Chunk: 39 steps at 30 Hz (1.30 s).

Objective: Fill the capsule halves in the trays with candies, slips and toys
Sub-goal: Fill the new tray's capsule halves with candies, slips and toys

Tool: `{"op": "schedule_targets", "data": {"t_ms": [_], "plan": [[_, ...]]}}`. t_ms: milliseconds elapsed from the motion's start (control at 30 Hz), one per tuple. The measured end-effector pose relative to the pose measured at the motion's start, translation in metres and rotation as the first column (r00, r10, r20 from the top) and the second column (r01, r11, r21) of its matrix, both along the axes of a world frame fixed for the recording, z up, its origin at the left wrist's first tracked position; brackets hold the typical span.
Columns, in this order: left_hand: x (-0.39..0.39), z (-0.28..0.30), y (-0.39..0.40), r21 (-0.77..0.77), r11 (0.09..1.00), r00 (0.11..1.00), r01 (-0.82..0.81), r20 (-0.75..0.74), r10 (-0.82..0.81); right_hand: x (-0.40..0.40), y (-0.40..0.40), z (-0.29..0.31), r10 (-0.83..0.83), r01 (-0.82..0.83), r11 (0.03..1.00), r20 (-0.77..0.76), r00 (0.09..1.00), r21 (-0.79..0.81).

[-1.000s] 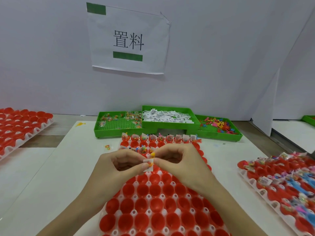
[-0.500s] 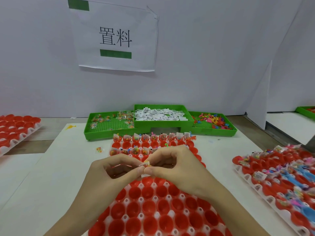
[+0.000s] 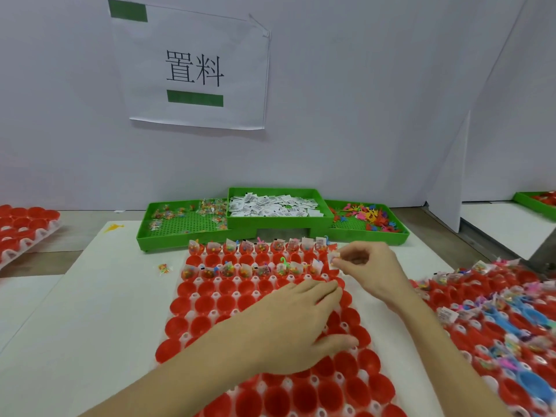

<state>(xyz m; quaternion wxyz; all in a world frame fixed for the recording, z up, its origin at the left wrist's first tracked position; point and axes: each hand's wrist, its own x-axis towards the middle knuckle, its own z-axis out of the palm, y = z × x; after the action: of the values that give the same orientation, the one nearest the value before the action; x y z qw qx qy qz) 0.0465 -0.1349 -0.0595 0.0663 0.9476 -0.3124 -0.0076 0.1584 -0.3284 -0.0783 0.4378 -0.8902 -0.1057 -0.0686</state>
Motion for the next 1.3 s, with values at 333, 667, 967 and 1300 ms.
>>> {"op": "schedule_targets", "data": {"t_ms": [333,667,967,1300], "plan": [[0.029,-0.009,-0.019,0.107,0.993,0.999,-0.042,-0.029,0.046,0.001,0.002,0.001,0.141,-0.138,0.987,0.030,0.990,-0.080],[0.031,-0.010,-0.016,0.114,0.993,0.996,-0.020,-0.081,0.029,0.002,0.002,0.003,0.147,-0.140,0.976,0.028,0.989,-0.166],[0.033,-0.011,-0.015,0.102,0.995,0.993,-0.018,-0.112,0.030,0.006,0.000,-0.007,0.131,-0.131,0.991,-0.075,0.988,0.006],[0.032,-0.005,-0.014,0.109,0.994,0.988,-0.006,-0.155,0.023,0.006,-0.002,0.000,0.123,-0.123,0.992,-0.016,0.992,-0.009]]}}
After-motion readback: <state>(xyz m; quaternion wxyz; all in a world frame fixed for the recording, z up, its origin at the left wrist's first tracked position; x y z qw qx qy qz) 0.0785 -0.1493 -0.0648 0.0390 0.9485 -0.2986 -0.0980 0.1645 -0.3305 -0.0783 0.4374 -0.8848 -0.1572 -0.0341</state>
